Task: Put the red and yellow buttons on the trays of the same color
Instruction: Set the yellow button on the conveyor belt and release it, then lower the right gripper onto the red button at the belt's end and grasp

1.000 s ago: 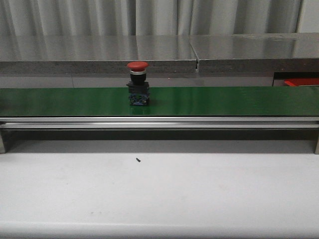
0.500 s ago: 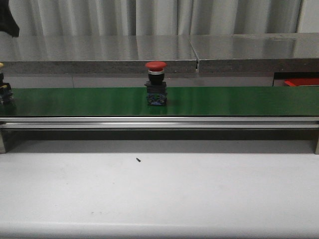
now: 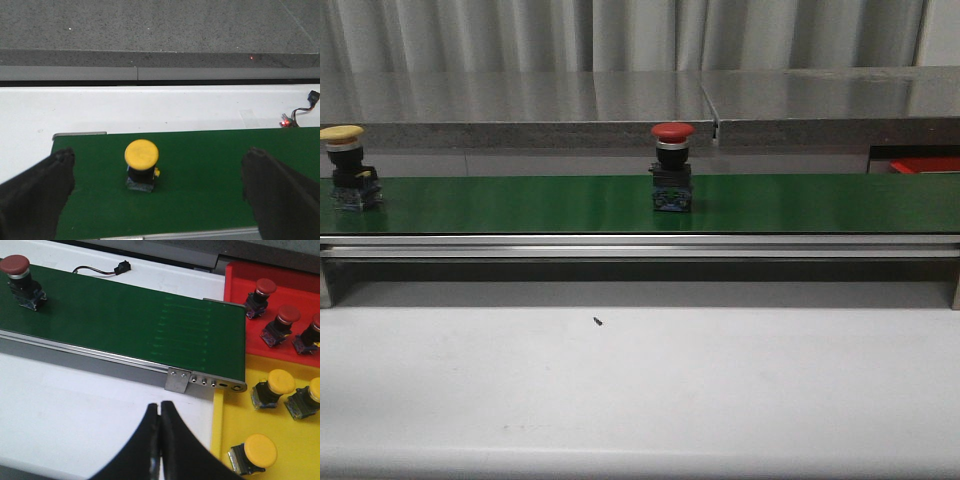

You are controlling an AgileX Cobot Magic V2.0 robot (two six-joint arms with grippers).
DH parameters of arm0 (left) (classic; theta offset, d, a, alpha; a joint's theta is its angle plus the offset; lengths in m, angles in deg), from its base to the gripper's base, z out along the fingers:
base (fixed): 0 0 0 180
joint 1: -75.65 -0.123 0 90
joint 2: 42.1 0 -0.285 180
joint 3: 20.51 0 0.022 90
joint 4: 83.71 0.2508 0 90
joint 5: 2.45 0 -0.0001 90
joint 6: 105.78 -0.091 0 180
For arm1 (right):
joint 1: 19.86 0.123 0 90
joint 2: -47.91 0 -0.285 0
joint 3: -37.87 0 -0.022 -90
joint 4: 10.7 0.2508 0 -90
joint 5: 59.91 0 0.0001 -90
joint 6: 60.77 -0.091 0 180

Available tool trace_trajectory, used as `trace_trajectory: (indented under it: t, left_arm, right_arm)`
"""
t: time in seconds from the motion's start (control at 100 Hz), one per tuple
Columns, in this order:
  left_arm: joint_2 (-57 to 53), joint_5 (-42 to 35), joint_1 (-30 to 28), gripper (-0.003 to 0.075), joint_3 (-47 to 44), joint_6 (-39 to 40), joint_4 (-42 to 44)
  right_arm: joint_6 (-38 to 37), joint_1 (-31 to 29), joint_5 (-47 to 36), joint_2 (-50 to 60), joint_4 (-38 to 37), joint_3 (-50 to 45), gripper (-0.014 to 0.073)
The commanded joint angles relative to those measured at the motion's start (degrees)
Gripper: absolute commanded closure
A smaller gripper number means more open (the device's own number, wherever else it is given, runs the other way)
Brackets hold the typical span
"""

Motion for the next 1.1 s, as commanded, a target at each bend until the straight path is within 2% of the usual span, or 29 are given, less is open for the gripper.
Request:
trace_trajectory:
  t: [0.0,0.17,0.34,0.48,0.64,0.87,0.94,0.98,1.03,1.09]
  left_arm:
    - [-7.5,-4.1,0.4,0.0069,-3.1,0.0,-0.9]
    - [-19.5,-4.6,0.4,0.0099,-12.3,0.0,-0.9]
    - [-30.1,-4.5,0.4,0.0227,-19.4,0.0,-0.9]
    - [-36.6,-3.4,0.4,0.0429,-23.8,0.0,-1.5]
    - [-41.0,-3.4,0.4,0.0738,-26.9,0.0,-2.2]
    - [-41.6,-3.7,0.4,0.0739,-27.7,0.0,-2.3]
    - [-41.6,-3.7,0.4,0.0739,-27.7,0.0,-2.3]
    - [-41.6,-3.7,0.4,0.0739,-27.7,0.0,-2.3]
    - [-41.6,-3.7,0.4,0.0739,-27.7,0.0,-2.3]
    - [-41.6,-3.7,0.4,0.0739,-27.7,0.0,-2.3]
  right_arm:
    - [0.6,0.0,-3.7,0.1,0.3,1.2,0.0711]
    - [0.6,0.0,-3.7,0.1,0.3,1.2,0.0711]
    - [0.6,0.0,-3.7,0.1,0.3,1.2,0.0711]
    - [0.6,0.0,-3.9,0.1,0.3,1.2,0.0711]
    - [0.6,0.0,-4.2,0.1,0.3,1.2,0.0711]
    - [0.6,0.0,-3.8,-0.1,0.9,1.2,0.0698]
    - [0.6,0.0,-3.2,-0.1,1.3,1.2,0.0622]
    - [0.6,0.0,-2.8,-0.1,1.6,1.2,0.0542]
    - [0.6,0.0,-2.5,-0.1,1.7,1.2,0.0415]
    - [0.6,0.0,-2.4,-0.1,1.7,1.2,0.0220]
